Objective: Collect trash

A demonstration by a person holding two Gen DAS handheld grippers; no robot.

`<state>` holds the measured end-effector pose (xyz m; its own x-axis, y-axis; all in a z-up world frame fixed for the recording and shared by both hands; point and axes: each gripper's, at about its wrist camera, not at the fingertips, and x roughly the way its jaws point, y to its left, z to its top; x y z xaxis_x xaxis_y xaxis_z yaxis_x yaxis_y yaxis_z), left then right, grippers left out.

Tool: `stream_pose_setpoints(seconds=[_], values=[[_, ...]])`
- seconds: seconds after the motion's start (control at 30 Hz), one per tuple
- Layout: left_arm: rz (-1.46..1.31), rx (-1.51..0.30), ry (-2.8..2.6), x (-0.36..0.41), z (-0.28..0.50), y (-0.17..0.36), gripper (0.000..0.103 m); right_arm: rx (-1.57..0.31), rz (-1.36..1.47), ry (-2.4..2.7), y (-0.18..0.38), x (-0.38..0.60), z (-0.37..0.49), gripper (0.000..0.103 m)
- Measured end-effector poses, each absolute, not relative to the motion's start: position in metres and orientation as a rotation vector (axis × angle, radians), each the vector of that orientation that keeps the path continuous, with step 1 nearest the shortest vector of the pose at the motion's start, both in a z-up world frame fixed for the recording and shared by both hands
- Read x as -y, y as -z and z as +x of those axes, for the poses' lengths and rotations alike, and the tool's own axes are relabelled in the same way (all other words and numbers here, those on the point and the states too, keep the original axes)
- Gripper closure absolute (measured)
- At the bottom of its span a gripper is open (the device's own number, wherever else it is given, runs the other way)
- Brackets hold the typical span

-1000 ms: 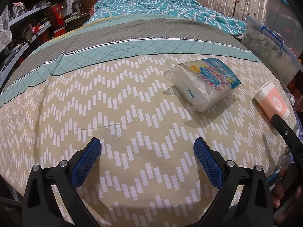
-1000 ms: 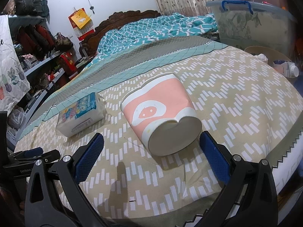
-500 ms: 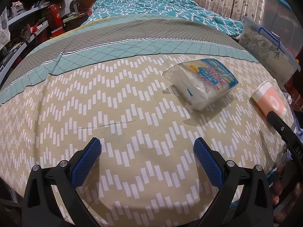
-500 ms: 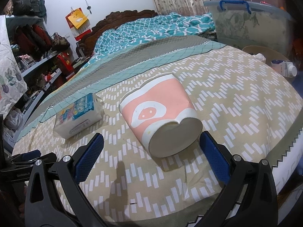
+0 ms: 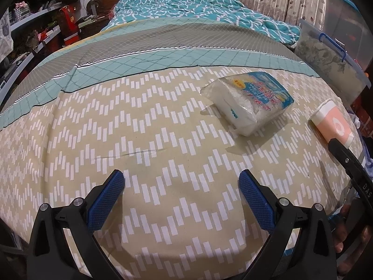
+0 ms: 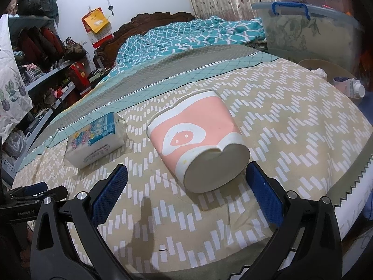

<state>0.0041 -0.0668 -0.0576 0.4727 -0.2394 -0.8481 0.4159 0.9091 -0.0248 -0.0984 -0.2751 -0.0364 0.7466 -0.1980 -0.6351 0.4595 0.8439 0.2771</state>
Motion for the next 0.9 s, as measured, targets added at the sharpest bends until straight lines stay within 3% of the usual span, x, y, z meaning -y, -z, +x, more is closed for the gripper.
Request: stream_pose_setpoints(seconds=[0.9], values=[[0.239, -0.984, 0.405, 0.064, -0.008, 0.061, 0.008, -0.611, 0.447, 0.456, 0.038, 0.264, -0.097, 0.003]])
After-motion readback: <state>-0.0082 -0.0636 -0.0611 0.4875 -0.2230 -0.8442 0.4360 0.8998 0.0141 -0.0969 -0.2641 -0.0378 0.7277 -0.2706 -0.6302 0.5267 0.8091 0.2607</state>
